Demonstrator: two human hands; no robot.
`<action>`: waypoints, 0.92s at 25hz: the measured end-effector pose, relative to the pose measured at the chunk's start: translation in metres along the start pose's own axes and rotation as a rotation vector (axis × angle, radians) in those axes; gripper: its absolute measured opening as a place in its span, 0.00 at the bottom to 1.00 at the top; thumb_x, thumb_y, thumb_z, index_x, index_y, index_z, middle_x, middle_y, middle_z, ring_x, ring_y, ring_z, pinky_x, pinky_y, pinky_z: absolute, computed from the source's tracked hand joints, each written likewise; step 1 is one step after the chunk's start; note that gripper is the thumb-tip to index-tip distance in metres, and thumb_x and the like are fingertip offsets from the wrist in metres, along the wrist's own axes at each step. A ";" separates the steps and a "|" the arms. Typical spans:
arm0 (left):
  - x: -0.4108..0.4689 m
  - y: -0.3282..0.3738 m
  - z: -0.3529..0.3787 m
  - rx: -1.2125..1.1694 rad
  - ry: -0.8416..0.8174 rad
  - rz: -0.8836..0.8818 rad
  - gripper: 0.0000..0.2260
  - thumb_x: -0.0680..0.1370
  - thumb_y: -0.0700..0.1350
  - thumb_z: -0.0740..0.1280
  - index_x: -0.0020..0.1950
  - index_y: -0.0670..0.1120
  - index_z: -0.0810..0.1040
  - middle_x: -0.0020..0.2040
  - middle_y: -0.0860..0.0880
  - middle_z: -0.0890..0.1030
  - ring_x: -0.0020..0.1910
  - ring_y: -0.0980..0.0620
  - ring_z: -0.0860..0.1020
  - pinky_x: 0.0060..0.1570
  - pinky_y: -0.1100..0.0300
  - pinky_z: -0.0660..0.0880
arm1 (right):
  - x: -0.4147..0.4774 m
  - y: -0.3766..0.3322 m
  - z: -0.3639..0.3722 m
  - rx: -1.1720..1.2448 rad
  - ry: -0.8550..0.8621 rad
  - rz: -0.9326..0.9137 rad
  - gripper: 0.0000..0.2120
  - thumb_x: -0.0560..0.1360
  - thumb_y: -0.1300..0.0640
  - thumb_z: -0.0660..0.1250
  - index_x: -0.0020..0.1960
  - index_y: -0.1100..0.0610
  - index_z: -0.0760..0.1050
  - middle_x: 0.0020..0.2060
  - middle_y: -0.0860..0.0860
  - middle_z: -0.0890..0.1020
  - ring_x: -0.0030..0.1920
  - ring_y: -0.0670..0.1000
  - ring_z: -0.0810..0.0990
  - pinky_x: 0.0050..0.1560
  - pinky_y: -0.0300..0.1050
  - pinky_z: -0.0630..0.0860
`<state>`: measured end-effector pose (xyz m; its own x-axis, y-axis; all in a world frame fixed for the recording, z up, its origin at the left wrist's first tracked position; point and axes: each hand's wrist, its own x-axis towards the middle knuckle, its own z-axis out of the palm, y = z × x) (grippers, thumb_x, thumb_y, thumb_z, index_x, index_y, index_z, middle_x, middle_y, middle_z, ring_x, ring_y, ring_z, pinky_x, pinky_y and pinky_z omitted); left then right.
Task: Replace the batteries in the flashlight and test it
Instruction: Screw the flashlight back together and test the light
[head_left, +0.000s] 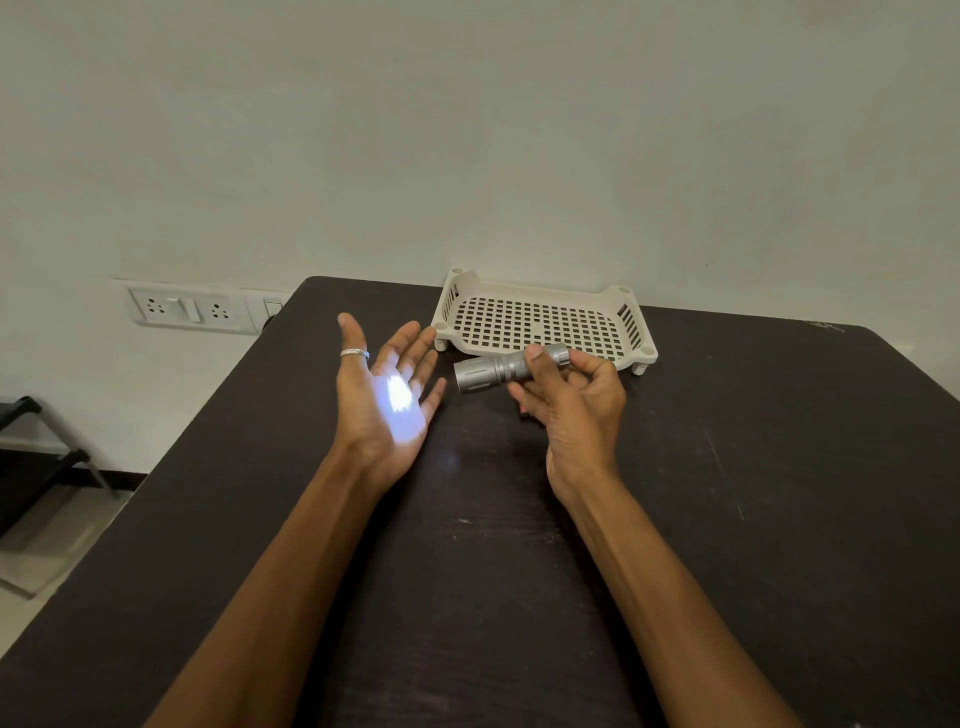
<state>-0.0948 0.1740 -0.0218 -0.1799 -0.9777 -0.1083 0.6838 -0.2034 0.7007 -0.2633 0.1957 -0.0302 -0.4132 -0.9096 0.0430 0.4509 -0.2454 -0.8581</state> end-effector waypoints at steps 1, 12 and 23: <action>0.001 0.002 0.000 -0.023 0.005 -0.005 0.39 0.75 0.73 0.54 0.76 0.48 0.68 0.75 0.48 0.71 0.77 0.50 0.64 0.76 0.48 0.57 | 0.000 0.000 0.001 0.004 -0.007 -0.009 0.18 0.73 0.62 0.77 0.56 0.59 0.72 0.48 0.57 0.87 0.49 0.57 0.88 0.43 0.48 0.85; 0.003 0.007 -0.004 -0.092 0.005 -0.014 0.39 0.74 0.74 0.54 0.74 0.48 0.71 0.77 0.47 0.69 0.79 0.47 0.61 0.76 0.44 0.55 | 0.006 -0.006 -0.005 0.044 0.025 -0.067 0.16 0.74 0.64 0.75 0.54 0.57 0.71 0.54 0.60 0.85 0.52 0.54 0.87 0.45 0.46 0.84; 0.005 0.005 -0.011 -0.069 -0.066 -0.020 0.38 0.73 0.75 0.57 0.72 0.49 0.73 0.74 0.48 0.73 0.77 0.48 0.64 0.77 0.44 0.53 | 0.011 -0.006 -0.009 0.059 0.001 -0.036 0.14 0.76 0.62 0.75 0.54 0.56 0.71 0.45 0.53 0.88 0.50 0.55 0.88 0.44 0.47 0.84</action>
<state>-0.0848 0.1679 -0.0269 -0.2389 -0.9682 -0.0739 0.7264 -0.2287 0.6482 -0.2771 0.1900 -0.0292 -0.4306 -0.8996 0.0726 0.4820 -0.2972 -0.8242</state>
